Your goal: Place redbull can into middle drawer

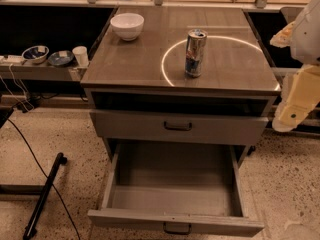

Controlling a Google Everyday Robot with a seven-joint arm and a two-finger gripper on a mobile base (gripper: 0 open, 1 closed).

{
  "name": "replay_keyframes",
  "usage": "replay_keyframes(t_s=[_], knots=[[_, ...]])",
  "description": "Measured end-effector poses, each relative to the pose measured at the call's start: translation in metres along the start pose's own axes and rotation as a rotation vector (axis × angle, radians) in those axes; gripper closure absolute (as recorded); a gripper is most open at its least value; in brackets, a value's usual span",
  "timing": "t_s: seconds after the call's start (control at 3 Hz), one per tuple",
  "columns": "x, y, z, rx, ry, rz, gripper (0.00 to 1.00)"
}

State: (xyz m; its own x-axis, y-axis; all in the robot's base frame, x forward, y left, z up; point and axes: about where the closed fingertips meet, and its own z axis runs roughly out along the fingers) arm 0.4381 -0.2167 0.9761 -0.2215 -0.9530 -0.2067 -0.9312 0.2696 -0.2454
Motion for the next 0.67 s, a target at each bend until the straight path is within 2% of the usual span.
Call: replay_keyframes(t_s=[0.33, 0.67], knots=[[0.000, 0.000, 0.000, 0.000, -0.001, 0.000, 0.00], [-0.014, -0.032, 0.004, 0.025, -0.110, -0.005, 0.00]])
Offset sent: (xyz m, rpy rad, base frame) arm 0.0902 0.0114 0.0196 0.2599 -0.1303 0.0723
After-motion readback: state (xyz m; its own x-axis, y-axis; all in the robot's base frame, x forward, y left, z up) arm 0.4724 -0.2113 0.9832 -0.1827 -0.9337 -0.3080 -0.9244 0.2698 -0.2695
